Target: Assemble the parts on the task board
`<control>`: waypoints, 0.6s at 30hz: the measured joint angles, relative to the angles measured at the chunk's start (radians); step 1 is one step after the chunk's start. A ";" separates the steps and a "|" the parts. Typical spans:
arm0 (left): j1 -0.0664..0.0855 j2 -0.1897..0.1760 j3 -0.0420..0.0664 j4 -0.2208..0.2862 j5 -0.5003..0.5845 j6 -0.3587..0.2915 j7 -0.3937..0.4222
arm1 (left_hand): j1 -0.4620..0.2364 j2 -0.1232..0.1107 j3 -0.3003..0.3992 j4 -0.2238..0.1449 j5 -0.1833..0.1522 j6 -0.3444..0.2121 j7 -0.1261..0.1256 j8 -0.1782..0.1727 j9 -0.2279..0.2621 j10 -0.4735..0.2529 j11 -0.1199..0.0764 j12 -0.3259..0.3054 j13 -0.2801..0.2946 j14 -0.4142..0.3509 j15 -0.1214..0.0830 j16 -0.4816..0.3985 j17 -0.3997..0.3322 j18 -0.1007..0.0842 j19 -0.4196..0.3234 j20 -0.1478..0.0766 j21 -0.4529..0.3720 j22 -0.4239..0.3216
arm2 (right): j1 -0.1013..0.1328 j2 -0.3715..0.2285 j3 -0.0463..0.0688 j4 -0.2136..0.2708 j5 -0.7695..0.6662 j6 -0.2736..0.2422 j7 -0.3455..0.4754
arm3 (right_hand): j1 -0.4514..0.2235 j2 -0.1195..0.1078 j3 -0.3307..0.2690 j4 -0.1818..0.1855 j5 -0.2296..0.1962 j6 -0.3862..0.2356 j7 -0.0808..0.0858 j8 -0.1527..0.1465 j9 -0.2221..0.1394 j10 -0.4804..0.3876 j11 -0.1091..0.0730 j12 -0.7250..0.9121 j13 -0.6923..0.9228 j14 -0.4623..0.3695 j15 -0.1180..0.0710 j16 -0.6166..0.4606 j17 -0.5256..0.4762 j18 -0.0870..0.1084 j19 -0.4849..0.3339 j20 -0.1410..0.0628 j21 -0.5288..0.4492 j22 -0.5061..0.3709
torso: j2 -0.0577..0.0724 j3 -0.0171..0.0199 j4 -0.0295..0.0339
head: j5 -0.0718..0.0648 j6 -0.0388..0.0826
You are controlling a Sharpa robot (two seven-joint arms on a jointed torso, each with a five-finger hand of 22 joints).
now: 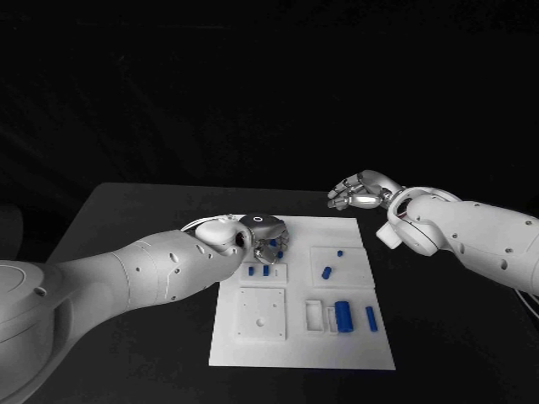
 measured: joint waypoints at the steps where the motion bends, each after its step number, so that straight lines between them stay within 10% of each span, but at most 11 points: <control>1: -0.001 0.001 0.000 -0.002 0.000 0.000 0.000 | 0.000 0.000 0.001 -0.001 0.000 -0.001 0.001 0.000 -0.001 0.000 0.000 0.000 -0.001 0.000 0.000 0.000 0.000 0.000 0.000 0.000 0.000 0.000 | 0.000 0.000 0.000 0.000 0.000 0.000 0.000 | 0.000 0.000 0.000 0.000 0.000 0.000 0.000 0.000 0.000 0.000 0.000 0.000 0.000 0.000 0.000 0.000 0.000 0.000 0.000 0.000 0.000 0.000 | 0.000 0.0000 0.0000 | 0.000 0.000; 18: -0.010 0.020 0.005 -0.030 0.003 0.016 0.000 | -0.011 0.027 0.006 -0.001 0.000 0.019 0.010 0.007 -0.010 0.049 -0.008 0.013 -0.012 0.002 0.002 0.004 -0.004 0.009 0.000 0.000 0.000 0.000 | 0.000 0.000 0.000 0.004 0.000 -0.002 0.000 | 0.000 0.000 0.000 0.000 0.000 0.000 0.000 0.000 0.000 0.000 0.000 0.000 0.000 0.000 0.000 0.000 0.000 0.000 0.000 0.000 0.000 0.000 | 0.000 -0.0001 0.0006 | -0.008 0.001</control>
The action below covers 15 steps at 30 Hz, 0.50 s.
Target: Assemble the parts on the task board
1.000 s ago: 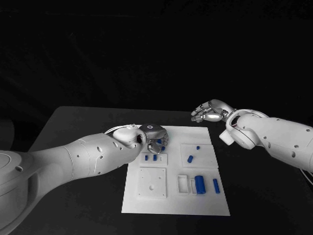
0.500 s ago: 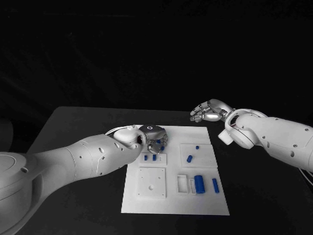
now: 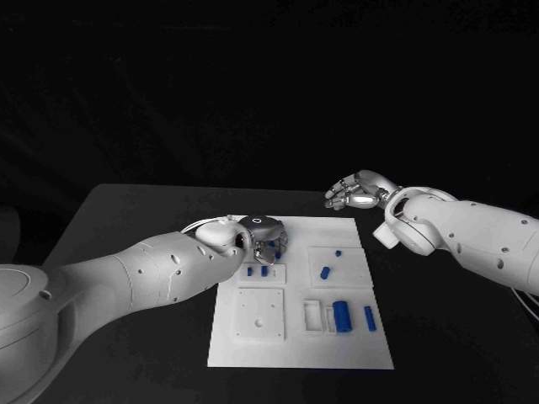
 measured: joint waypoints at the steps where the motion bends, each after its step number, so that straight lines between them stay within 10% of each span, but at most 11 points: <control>1: 0.000 0.001 0.000 -0.001 0.000 0.000 0.000 | 0.000 0.001 0.000 0.000 0.000 0.002 0.001 0.001 -0.001 0.004 0.001 0.003 -0.001 0.000 0.000 0.000 0.000 0.000 0.000 0.000 0.000 0.000 | 0.000 0.000 0.000 0.000 0.000 -0.001 0.000 | 0.000 0.000 0.000 0.000 0.000 0.000 0.000 0.000 0.000 0.000 0.000 0.000 0.000 0.000 0.000 0.000 0.000 0.000 0.000 0.000 0.000 0.000 | 0.000 0.0001 0.0000 | 0.000 -0.001; 15: -0.001 0.005 0.001 -0.014 0.005 0.001 0.000 | -0.017 0.020 0.003 0.003 0.000 0.035 -0.006 0.020 -0.004 0.064 -0.004 0.021 0.005 0.005 -0.005 0.000 -0.003 0.005 0.000 0.000 0.000 0.000 | 0.000 0.002 0.000 0.003 0.001 -0.017 0.009 | 0.000 0.000 0.000 0.000 0.004 0.000 0.000 0.000 0.000 0.000 0.000 0.000 0.000 0.000 0.000 0.004 0.000 0.000 0.000 0.000 0.000 0.001 | 0.000 -0.0008 0.0012 | -0.001 -0.004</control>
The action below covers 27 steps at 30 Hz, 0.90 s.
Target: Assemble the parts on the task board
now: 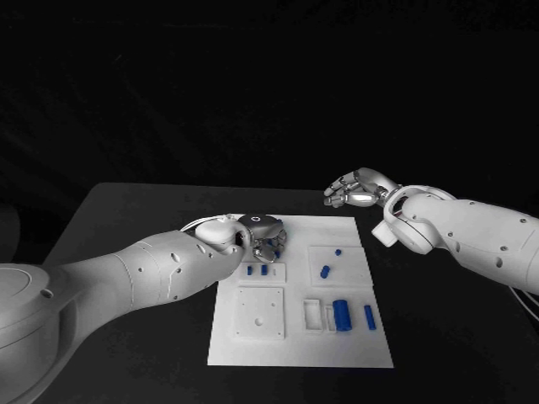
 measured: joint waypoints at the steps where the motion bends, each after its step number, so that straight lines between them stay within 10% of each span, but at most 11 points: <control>1: 0.000 0.001 0.000 -0.001 0.000 0.000 0.000 | 0.000 0.000 0.000 0.000 0.000 0.003 -0.002 0.002 0.000 0.000 0.000 0.000 -0.001 0.003 -0.003 0.003 0.000 0.000 0.000 0.000 0.000 0.000 | 0.000 0.000 0.000 0.000 0.000 -0.001 0.001 | 0.000 0.000 0.000 0.000 0.000 0.000 0.000 0.000 0.000 0.000 0.000 0.000 0.000 0.000 0.000 0.000 0.000 0.000 0.000 0.000 0.000 0.000 | 0.000 0.0000 0.0002 | 0.000 0.000; 27: -0.006 -0.010 -0.001 0.006 0.018 -0.015 -0.001 | 0.029 0.037 0.009 -0.009 -0.004 0.083 -0.030 0.048 0.009 0.093 -0.028 0.023 0.013 0.025 -0.026 0.012 -0.003 0.000 0.000 0.000 0.000 0.001 | 0.000 0.001 0.000 -0.002 0.001 -0.011 0.007 | 0.000 0.000 0.000 0.000 0.008 0.000 0.000 0.004 0.000 0.000 0.000 0.000 0.000 0.000 0.000 0.000 0.000 0.000 0.000 0.000 0.000 0.000 | 0.000 0.0001 0.0000 | 0.007 -0.001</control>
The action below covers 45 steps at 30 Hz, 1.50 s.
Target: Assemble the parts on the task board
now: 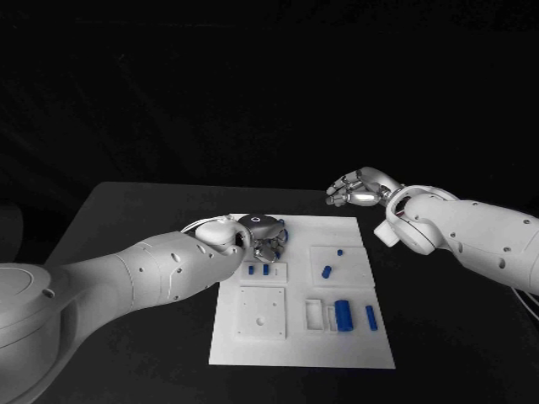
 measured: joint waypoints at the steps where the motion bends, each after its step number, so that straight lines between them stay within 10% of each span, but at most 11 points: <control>1: -0.001 -0.002 0.000 0.001 0.003 -0.003 0.000 | 0.000 0.000 0.001 0.001 0.000 0.000 0.000 0.000 0.001 0.000 0.000 0.000 0.000 -0.001 -0.001 0.000 0.000 -0.001 0.002 -0.002 0.000 0.000 | 0.000 0.000 0.000 0.000 0.000 0.000 0.000 | 0.000 0.000 0.000 0.000 0.001 0.000 0.000 0.000 0.000 0.000 0.000 0.000 0.000 0.000 0.000 0.000 0.000 0.000 0.000 0.000 0.000 0.000 | 0.000 0.0001 0.0000 | 0.000 0.000; 13: -0.008 -0.030 0.009 0.021 0.037 -0.037 0.002 | 0.009 -0.001 0.001 0.002 -0.004 0.003 -0.003 0.000 0.001 0.004 -0.004 0.000 -0.001 -0.001 -0.001 0.000 -0.001 -0.008 0.005 -0.005 0.000 0.000 | 0.000 0.000 0.000 -0.003 0.000 0.000 0.001 | 0.000 0.000 0.000 0.000 0.001 0.000 0.000 0.000 -0.001 0.000 0.000 0.000 0.000 0.000 0.000 0.000 0.000 0.000 0.000 0.000 0.000 0.000 | 0.000 0.0001 0.0000 | 0.001 0.005; 26: -0.007 -0.073 0.087 0.090 0.088 -0.057 0.005 | 0.010 -0.003 0.001 0.002 -0.003 0.004 -0.004 0.000 0.000 0.003 -0.004 0.000 0.000 -0.001 -0.001 0.000 -0.002 -0.010 0.009 -0.002 -0.004 0.000 | 0.000 -0.001 0.000 -0.006 0.000 0.000 0.001 | 0.000 0.000 0.000 0.000 0.004 0.000 0.000 0.000 -0.001 0.000 0.000 0.000 0.000 0.000 0.000 0.000 0.000 0.000 0.000 0.000 0.000 0.000 | 0.000 0.0007 0.0003 | 0.002 0.012; 45: -0.002 -0.174 0.089 0.160 0.141 -0.034 -0.001 | 0.012 -0.004 0.001 0.002 -0.002 0.006 -0.002 -0.004 -0.002 0.007 0.000 0.000 0.000 -0.001 0.000 0.000 -0.003 -0.015 0.008 -0.002 -0.004 0.000 | 0.000 -0.003 0.000 -0.008 0.001 0.000 0.001 | 0.000 0.000 0.000 0.000 0.004 0.000 0.000 0.000 -0.001 0.000 0.000 0.000 0.000 0.000 0.000 0.000 0.000 0.000 0.000 0.000 0.000 0.001 | -0.001 0.0013 0.0044 | 0.004 0.020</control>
